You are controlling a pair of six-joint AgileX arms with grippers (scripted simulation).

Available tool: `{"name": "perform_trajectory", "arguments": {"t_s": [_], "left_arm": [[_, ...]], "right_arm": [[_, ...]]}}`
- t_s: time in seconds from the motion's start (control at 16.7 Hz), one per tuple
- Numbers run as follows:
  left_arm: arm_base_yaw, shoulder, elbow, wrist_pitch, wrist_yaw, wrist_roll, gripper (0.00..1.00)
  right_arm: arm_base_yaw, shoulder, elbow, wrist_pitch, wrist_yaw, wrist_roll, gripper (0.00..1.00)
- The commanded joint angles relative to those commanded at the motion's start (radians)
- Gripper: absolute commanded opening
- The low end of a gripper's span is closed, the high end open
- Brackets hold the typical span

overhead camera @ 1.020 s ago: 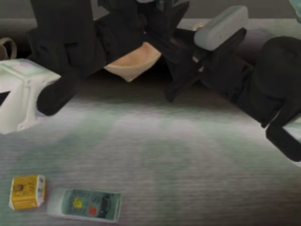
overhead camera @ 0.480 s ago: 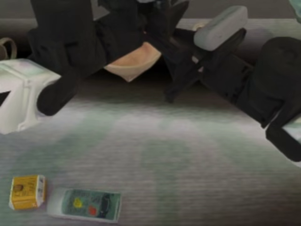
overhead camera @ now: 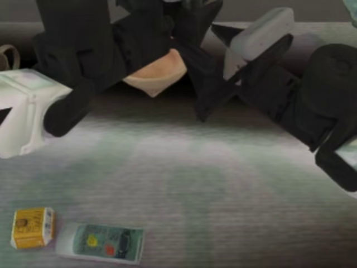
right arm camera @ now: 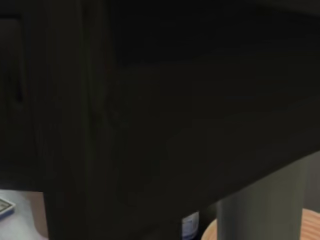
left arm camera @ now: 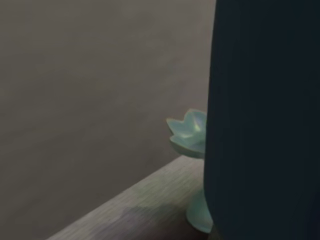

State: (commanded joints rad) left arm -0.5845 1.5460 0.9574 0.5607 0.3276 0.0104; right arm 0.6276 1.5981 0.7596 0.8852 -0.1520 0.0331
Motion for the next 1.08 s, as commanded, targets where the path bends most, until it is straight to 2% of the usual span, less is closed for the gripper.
{"name": "perform_trajectory", "arguments": {"t_s": [0.54, 1.08], "left_arm": [[0.003, -0.005, 0.003, -0.001, -0.002, 0.003, 0.00], [0.162, -0.095, -0.078, -0.013, 0.136, 0.007, 0.00]], "right_arm": [[-0.001, 0.001, -0.007, -0.001, 0.000, -0.001, 1.00], [-0.035, -0.270, -0.254, -0.024, -0.047, 0.000, 1.00]]}}
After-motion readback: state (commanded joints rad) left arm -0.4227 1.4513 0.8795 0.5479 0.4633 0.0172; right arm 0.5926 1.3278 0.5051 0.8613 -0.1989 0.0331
